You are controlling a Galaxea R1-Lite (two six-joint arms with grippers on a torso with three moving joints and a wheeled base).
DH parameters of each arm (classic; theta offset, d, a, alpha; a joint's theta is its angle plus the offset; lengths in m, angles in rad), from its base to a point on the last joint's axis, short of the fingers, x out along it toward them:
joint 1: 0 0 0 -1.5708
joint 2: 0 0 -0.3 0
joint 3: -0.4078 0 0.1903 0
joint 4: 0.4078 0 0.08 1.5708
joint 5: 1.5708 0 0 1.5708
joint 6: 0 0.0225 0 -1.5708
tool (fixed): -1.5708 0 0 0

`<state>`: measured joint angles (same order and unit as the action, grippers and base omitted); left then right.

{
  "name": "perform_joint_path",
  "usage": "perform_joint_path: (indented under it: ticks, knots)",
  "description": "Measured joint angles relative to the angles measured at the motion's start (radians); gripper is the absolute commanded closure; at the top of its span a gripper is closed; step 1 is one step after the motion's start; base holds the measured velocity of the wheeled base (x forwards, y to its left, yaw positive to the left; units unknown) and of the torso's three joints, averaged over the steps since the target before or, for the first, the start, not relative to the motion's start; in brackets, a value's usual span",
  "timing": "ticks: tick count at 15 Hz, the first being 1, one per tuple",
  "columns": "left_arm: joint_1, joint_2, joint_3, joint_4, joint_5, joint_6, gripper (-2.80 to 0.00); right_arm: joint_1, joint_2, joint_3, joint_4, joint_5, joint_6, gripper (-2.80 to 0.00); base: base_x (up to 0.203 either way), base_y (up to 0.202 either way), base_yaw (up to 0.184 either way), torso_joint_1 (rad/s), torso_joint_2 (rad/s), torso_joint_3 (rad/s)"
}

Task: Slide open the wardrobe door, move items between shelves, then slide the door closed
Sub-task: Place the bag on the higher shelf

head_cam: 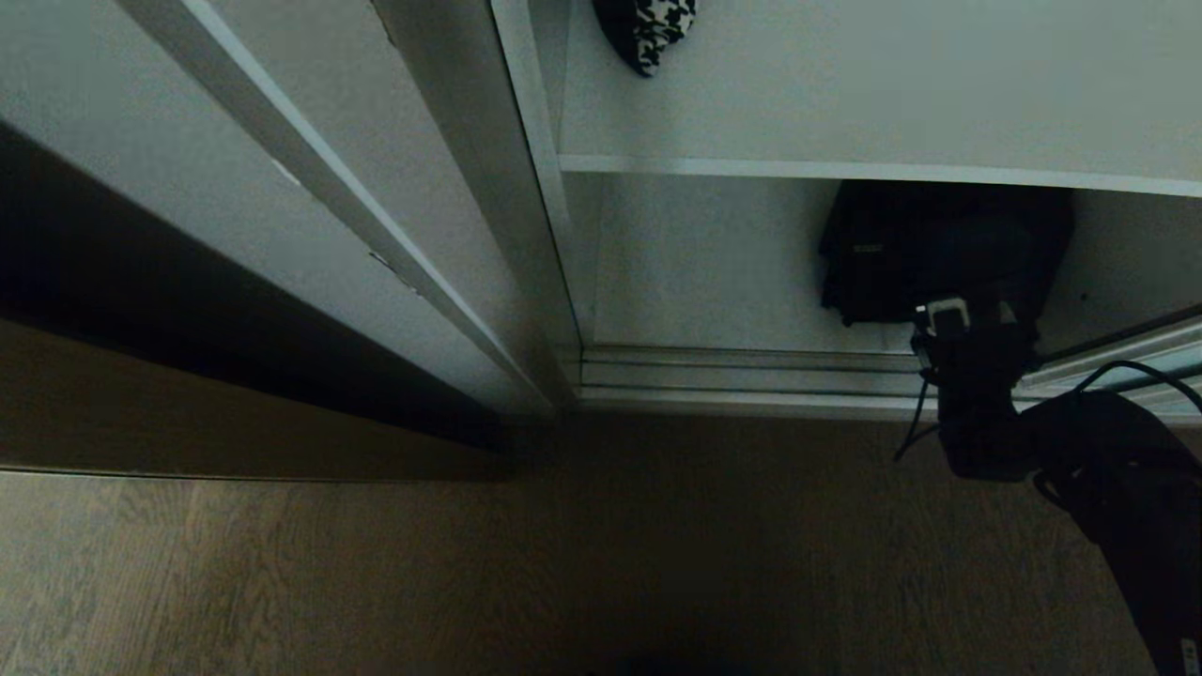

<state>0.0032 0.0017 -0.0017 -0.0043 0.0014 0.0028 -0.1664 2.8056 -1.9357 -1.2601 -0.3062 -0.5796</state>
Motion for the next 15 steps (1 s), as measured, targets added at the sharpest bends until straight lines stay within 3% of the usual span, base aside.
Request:
perform_joint_path:
  ticks: [15]
  knots:
    - [0.0,0.0,0.0,0.0,-0.001,0.0,0.0,-0.004,-0.016,-0.001,0.068,-0.007,0.02,-2.8,0.0,0.0,0.0,0.0,0.0,0.0]
